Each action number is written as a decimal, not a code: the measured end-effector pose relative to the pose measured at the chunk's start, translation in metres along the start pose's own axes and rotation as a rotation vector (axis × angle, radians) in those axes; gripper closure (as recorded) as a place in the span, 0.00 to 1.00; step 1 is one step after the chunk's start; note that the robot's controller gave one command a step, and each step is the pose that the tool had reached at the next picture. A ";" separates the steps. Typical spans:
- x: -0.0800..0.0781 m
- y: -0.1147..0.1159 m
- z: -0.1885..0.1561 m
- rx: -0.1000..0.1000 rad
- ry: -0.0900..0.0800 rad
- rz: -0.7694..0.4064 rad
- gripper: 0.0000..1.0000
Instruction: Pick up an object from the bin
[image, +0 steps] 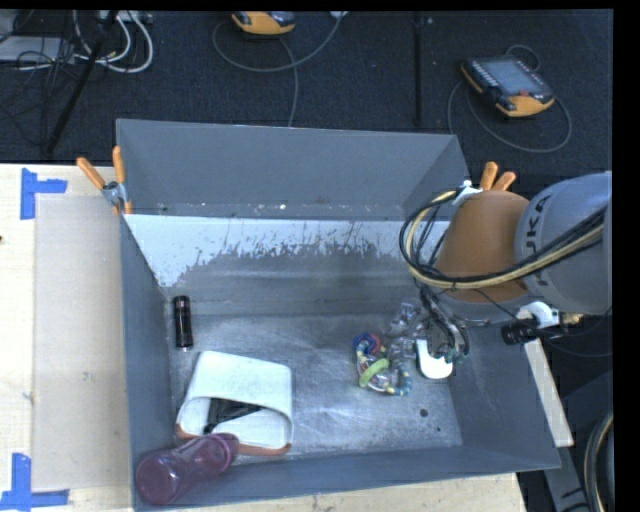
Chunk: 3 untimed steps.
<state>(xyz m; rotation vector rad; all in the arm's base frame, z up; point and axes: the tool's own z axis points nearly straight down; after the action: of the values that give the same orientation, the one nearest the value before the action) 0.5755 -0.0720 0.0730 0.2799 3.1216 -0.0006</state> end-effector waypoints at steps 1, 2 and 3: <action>0.001 0.000 -0.004 0.000 0.004 0.000 1.00; 0.003 0.000 -0.021 0.000 0.010 0.000 1.00; 0.002 0.000 -0.034 0.000 0.008 0.000 1.00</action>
Offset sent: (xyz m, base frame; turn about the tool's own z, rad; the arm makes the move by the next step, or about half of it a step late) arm -0.0001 0.0000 0.0105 0.0000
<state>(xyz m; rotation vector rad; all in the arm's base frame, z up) 0.5736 -0.0716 0.1068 0.2801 3.1291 0.0005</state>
